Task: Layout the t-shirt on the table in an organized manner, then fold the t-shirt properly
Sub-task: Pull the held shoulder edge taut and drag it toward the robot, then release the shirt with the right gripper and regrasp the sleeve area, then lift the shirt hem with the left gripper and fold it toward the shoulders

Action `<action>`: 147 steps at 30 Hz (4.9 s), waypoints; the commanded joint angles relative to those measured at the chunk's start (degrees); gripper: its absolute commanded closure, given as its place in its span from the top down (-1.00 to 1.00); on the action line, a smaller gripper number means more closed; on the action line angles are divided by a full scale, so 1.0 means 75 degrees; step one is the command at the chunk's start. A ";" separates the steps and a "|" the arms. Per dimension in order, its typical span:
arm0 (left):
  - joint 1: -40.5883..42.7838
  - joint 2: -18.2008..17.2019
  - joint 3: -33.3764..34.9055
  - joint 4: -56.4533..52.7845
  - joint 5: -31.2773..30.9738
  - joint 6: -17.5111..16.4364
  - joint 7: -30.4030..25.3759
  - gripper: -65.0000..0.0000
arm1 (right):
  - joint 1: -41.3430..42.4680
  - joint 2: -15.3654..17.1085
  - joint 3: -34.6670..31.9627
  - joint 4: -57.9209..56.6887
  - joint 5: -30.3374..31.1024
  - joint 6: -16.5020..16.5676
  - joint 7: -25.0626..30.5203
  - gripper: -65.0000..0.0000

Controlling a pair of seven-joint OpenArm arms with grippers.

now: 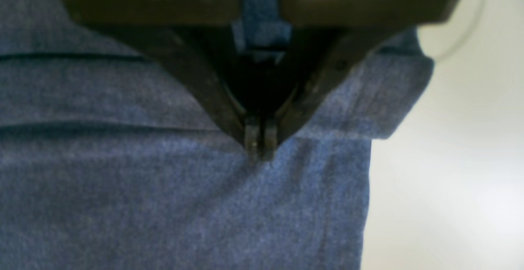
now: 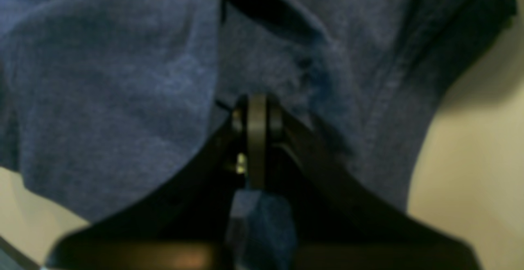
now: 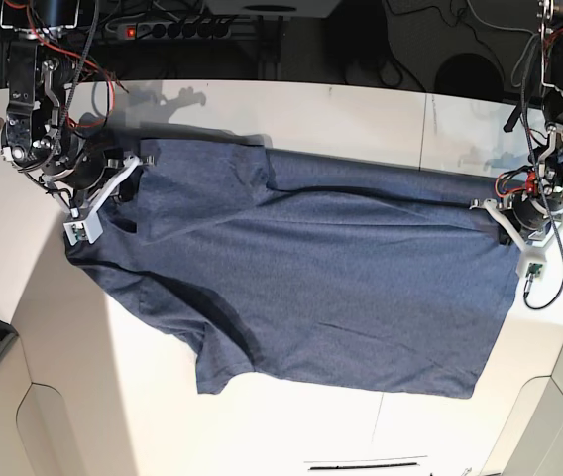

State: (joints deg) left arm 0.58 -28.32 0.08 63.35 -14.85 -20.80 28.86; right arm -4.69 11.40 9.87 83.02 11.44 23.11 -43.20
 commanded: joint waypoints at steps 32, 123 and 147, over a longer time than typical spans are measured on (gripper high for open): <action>0.1996 0.0245 -0.1649 0.0866 -0.0790 -0.0606 0.1612 -1.00 | -0.0994 0.0449 0.0052 0.0758 0.0076 -0.0050 -0.1137 -1.00; 0.1081 0.0393 -0.1673 0.3599 -0.0032 0.0411 0.0519 -0.54 | 0.3369 -0.0041 -0.4194 -0.1215 -0.5607 -0.3386 -0.0061 -1.00; -0.6059 -0.0087 -0.1670 -0.4704 -0.0603 0.0627 -0.0344 -0.30 | 0.4089 -0.0044 -0.3439 -0.3258 -0.5065 -0.3395 -0.0009 -1.00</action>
State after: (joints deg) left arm -43.31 -27.97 -12.34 27.20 -19.18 -15.90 27.24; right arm 24.45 10.76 -16.14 57.74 -25.89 -1.72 -43.77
